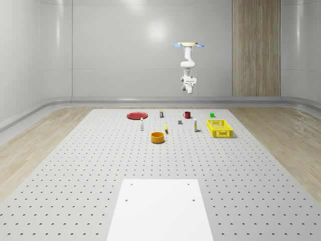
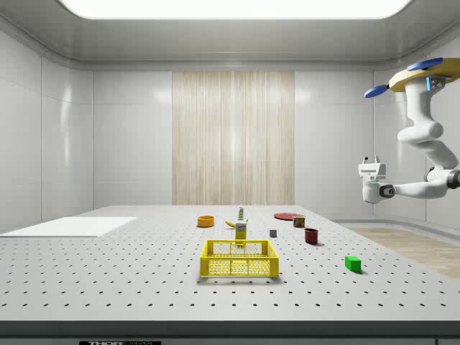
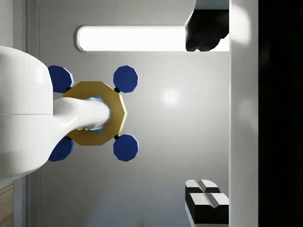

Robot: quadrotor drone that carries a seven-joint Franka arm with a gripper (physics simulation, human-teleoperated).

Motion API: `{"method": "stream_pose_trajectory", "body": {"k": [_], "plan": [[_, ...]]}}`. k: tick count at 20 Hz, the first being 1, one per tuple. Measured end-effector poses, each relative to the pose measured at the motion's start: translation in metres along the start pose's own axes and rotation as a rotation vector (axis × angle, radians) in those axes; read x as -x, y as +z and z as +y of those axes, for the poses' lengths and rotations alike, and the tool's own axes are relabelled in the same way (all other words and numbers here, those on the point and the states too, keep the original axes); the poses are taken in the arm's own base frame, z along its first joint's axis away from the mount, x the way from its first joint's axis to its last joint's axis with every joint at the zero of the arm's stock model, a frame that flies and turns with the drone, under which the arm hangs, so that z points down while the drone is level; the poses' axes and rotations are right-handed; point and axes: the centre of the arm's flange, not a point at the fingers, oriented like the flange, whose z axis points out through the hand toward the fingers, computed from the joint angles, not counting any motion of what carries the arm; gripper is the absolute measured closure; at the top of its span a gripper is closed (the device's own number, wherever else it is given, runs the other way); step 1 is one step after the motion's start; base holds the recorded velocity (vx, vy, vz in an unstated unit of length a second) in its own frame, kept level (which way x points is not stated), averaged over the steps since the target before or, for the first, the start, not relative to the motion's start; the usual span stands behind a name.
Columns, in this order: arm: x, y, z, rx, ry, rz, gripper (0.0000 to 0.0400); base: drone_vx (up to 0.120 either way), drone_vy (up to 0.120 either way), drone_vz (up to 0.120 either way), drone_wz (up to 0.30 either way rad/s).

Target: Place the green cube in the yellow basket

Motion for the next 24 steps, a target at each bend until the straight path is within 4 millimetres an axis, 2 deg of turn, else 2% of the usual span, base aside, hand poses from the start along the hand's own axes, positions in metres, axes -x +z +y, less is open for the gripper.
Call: {"method": "stream_pose_trajectory", "body": {"k": [7, 12, 17, 24], "plan": [[0.002, -0.050, 0.002, -0.004, 0.000, 0.004, 0.0000, 0.103, 0.103, 0.000, 0.000], [0.001, -0.075, 0.001, -0.007, 0.000, 0.007, 0.0000, 0.120, 0.120, 0.000, 0.000], [0.000, -0.087, 0.000, -0.009, 0.000, 0.009, 0.0000, 0.120, 0.120, 0.000, 0.000], [0.000, -0.092, 0.000, -0.013, 0.000, 0.013, 0.0000, 0.120, 0.120, 0.000, 0.000]]}}
